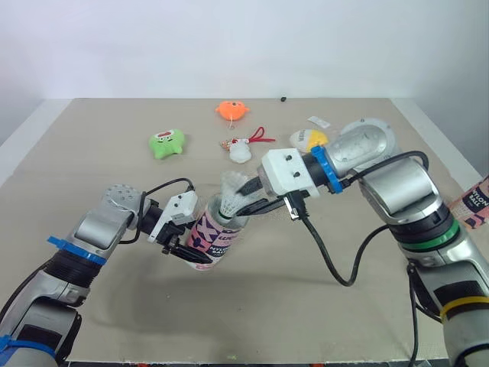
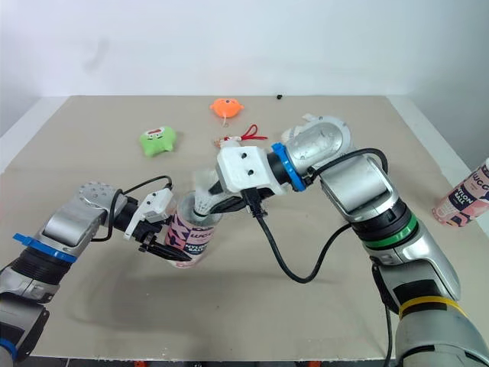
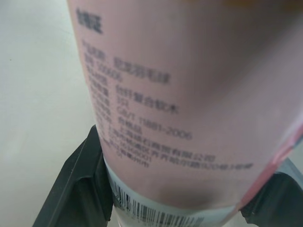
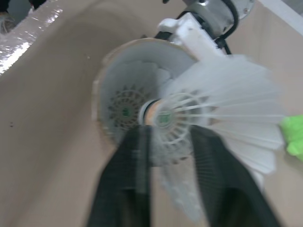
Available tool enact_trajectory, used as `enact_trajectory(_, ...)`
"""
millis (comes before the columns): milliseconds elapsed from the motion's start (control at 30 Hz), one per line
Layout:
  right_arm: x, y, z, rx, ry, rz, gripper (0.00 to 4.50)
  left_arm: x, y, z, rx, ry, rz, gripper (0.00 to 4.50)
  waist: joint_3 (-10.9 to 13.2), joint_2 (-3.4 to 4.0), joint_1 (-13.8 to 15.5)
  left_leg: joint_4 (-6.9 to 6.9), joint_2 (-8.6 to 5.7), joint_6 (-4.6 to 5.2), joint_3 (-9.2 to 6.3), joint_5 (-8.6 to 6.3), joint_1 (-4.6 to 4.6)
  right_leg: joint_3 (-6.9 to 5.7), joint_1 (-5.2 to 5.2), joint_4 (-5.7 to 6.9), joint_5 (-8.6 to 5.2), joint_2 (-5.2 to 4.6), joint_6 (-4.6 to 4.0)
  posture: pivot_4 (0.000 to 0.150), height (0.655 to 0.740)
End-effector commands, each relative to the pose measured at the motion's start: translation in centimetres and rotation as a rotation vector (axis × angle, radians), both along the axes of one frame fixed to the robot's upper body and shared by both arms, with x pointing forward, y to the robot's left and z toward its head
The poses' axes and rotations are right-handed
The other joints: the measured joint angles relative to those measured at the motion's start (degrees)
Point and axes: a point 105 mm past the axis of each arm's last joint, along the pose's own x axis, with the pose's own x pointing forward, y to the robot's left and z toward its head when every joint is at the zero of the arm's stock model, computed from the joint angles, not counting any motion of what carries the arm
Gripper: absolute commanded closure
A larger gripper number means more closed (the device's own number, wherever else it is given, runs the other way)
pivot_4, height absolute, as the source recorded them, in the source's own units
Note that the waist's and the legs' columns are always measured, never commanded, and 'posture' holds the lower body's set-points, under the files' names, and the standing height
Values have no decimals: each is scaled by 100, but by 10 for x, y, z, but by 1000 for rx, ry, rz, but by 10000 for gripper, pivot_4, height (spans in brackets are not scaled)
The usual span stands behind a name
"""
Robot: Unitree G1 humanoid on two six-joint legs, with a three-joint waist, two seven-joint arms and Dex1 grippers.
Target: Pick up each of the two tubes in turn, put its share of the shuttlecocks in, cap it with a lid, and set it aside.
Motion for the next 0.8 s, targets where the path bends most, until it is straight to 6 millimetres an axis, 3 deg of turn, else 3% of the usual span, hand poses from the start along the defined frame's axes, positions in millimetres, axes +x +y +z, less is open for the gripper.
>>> enact_trajectory(33, -12, -8, 28, 64, 34, 54, 22913, 0, 4, -11, 37, 19, 34, 17458, 0, -1, 6, 0, 0, 0, -5, 0, -1, -6, 2, 0, -1, 0, -3, 1500, 7323)
enact_trajectory(367, -26, -70, 70, 305, 156, -83, 22913, 0, 2, -11, 35, 21, 31, 17458, 3, 0, 46, -5, 2, 0, -34, 0, -4, -48, 7, -1, -6, -7, -33, 1500, 7323)
enact_trajectory(500, -29, -70, 62, 359, 172, -145, 22913, -1, 3, -12, 38, 28, 29, 17458, 4, 8, 44, -6, 5, 0, -34, 0, -2, -50, 7, 2, -6, -4, -37, 1500, 7323)
enact_trajectory(567, -26, -60, 52, 356, 193, -172, 22913, -1, 2, -13, 38, 30, 25, 17458, 6, 10, 44, -6, 4, 0, -32, 0, -1, -48, 6, 3, -20, -4, -11, 1500, 7323)
enact_trajectory(600, -25, -55, 45, 349, 201, -177, 27911, 0, 1, -12, 38, 30, 23, 17458, 5, 10, 43, -6, 4, 0, -33, 0, -1, -48, 6, 3, -21, -3, -8, 1500, 7323)
enact_trajectory(633, -25, -49, 38, 333, 217, -176, 29935, 0, 1, -12, 38, 29, 21, 17458, 6, 10, 43, -5, 5, 0, -32, 0, 0, -47, 7, 3, -20, -3, -7, 1500, 7323)
enact_trajectory(733, -23, -36, 26, 306, 248, -147, 44259, 2, 0, -11, 38, 27, 17, 17458, 6, 10, 46, -2, 4, 0, -32, 0, -3, -48, 7, 3, -19, -4, -6, 1500, 7323)
enact_trajectory(800, -17, -26, 19, 274, 256, -126, 44259, 2, 0, -11, 37, 25, 16, 17458, 7, 10, 45, -1, 1, 0, -32, 0, -5, -46, 6, 3, -19, -5, -6, 1500, 7323)
